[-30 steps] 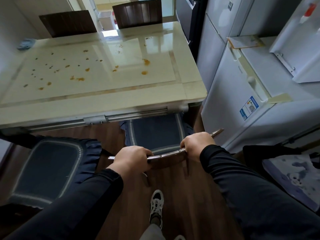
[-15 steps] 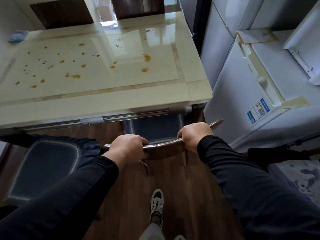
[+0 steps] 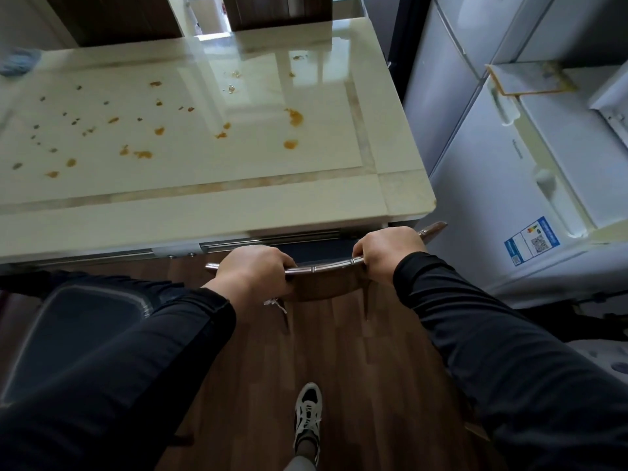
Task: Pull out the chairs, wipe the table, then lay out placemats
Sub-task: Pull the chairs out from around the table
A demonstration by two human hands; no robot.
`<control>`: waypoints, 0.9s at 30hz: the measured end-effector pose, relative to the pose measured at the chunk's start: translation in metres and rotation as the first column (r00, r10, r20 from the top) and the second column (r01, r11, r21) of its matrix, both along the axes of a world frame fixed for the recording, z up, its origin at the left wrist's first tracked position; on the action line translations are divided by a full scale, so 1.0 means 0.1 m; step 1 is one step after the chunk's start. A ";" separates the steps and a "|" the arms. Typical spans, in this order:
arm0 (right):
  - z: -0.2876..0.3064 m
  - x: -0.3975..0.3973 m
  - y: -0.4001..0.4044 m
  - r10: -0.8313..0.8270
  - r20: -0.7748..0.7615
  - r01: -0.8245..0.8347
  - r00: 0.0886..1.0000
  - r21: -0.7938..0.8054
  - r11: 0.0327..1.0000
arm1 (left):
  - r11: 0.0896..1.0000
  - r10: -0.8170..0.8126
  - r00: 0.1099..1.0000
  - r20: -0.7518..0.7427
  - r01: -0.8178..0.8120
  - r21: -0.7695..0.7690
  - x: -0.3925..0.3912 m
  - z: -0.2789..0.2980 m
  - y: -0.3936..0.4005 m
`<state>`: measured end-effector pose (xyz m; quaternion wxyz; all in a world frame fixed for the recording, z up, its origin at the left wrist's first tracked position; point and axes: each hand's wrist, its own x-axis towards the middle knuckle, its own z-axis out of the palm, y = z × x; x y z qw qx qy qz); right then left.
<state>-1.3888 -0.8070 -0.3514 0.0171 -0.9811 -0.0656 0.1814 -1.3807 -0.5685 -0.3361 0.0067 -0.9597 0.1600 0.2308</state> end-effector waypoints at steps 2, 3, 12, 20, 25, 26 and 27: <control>-0.01 0.10 0.00 -0.003 -0.004 0.003 1.000 0.001 1.000 | 1.000 -0.007 1.000 0.000 0.007 -0.005 0.10 0.00 -0.01; -0.01 0.15 0.00 -0.003 -0.007 0.003 1.000 -0.001 1.000 | 1.000 -0.008 1.000 -0.001 0.008 -0.007 0.15 0.01 -0.01; -0.03 0.39 0.00 -0.003 0.004 0.003 1.000 -0.018 1.000 | 0.999 0.014 0.999 -0.037 -0.015 -0.028 0.41 0.02 0.01; 0.00 0.38 0.04 -0.031 0.028 0.032 0.999 -0.034 0.999 | 0.999 -0.014 0.999 -0.043 0.013 -0.032 0.45 0.01 0.03; 0.05 0.36 0.09 -0.048 0.013 0.049 0.999 -0.100 0.994 | 0.999 -0.040 0.999 -0.032 0.039 -0.028 0.45 0.02 0.05; 0.05 0.36 0.09 -0.042 0.004 0.042 0.999 -0.116 0.992 | 0.999 -0.044 0.999 -0.029 0.043 -0.027 0.45 0.02 0.05; 0.06 0.34 0.10 -0.037 0.002 0.037 0.999 -0.134 0.990 | 0.998 -0.051 0.998 -0.024 0.050 -0.024 0.43 0.02 0.05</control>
